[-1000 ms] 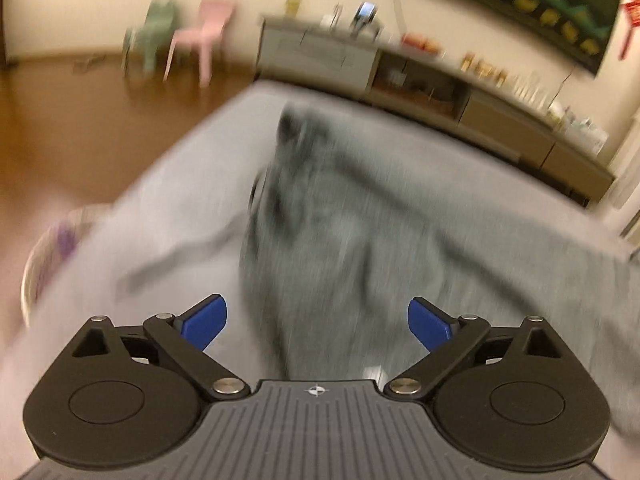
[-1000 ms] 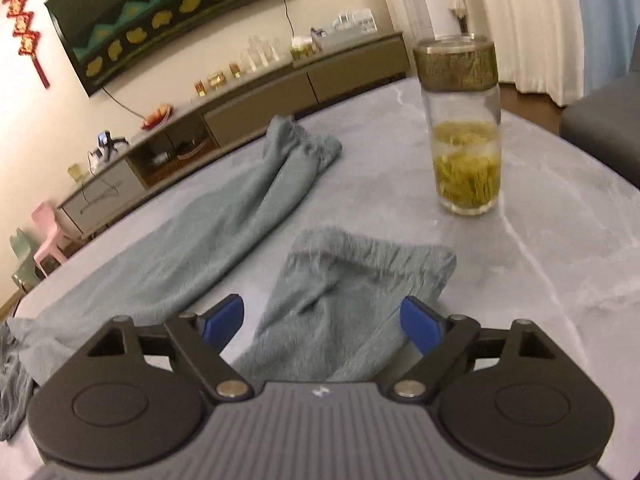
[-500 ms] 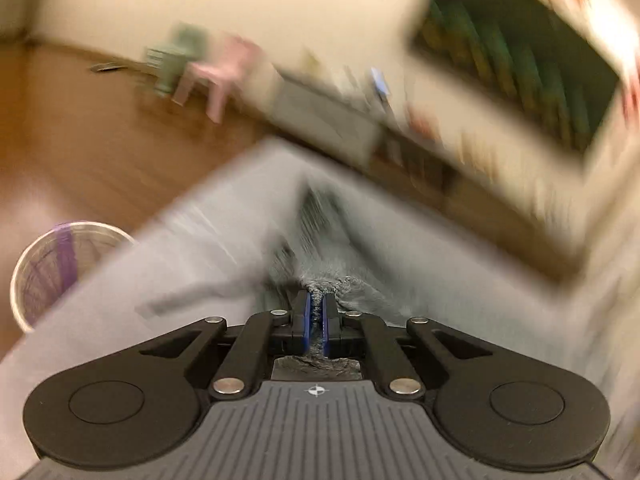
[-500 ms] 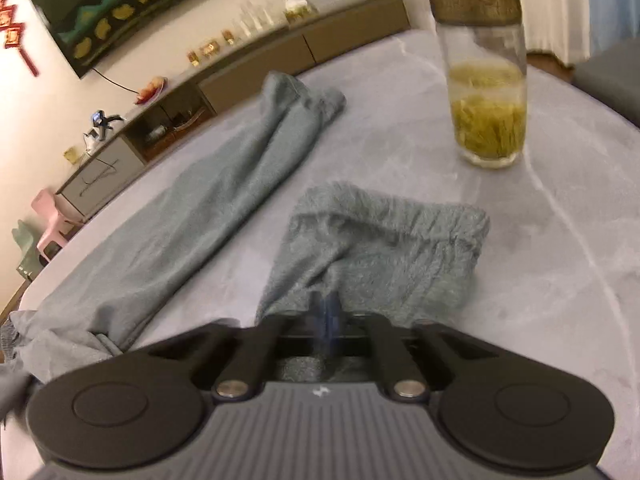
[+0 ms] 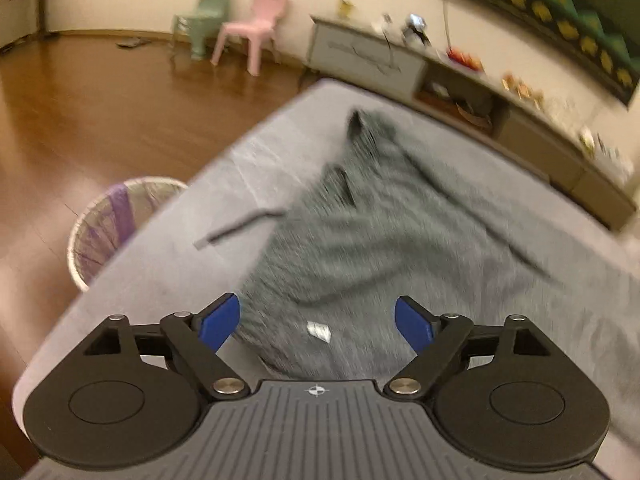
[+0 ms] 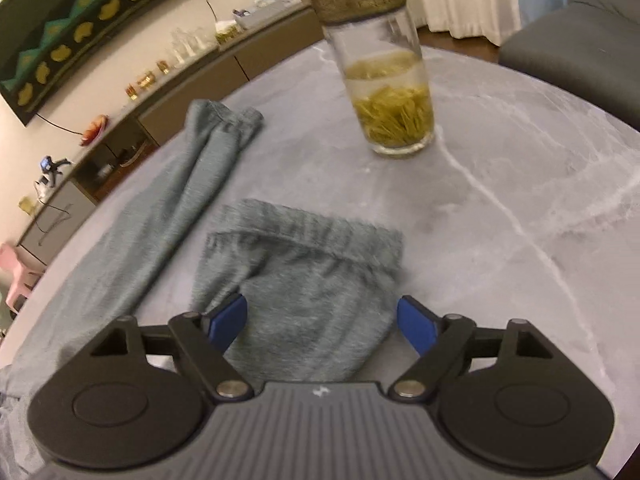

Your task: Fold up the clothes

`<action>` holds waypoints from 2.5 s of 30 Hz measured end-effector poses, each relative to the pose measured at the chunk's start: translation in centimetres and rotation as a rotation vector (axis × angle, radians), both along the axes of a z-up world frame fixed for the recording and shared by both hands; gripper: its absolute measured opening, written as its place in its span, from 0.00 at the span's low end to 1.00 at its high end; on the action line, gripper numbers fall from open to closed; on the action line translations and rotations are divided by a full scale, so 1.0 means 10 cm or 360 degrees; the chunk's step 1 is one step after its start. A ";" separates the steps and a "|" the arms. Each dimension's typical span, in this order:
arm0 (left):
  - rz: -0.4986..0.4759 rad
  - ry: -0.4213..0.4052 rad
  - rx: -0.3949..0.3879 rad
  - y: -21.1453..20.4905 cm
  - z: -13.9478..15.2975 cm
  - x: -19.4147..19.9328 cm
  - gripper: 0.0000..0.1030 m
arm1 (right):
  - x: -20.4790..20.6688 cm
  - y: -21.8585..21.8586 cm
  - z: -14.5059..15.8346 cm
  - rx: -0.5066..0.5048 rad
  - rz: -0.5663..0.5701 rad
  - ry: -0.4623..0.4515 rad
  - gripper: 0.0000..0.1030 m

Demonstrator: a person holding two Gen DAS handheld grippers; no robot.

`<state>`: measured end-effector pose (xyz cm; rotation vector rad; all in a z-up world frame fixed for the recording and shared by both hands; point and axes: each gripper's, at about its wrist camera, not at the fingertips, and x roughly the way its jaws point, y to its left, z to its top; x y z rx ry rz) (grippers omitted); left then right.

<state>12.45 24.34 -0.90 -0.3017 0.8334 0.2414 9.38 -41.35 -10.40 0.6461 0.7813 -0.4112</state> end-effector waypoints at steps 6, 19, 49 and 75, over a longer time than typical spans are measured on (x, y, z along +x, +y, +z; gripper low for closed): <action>-0.0063 0.0123 0.0264 -0.17 -0.20 0.22 0.23 | 0.26 0.11 0.01 -0.0045 0.0178 -0.0029 0.06; 0.0143 0.0049 -0.0036 0.52 -0.03 -0.16 0.06 | -0.34 -0.41 0.12 0.0171 -0.0032 -0.0290 0.04; 0.0555 -0.0119 -0.0369 1.16 -0.04 -0.48 0.13 | -0.25 -0.04 0.26 -0.0009 0.0363 -0.0140 0.06; -0.1372 -0.0120 0.0250 -2.51 -0.15 -0.01 0.60 | 0.42 -0.23 0.28 -0.0452 0.0320 0.0079 0.87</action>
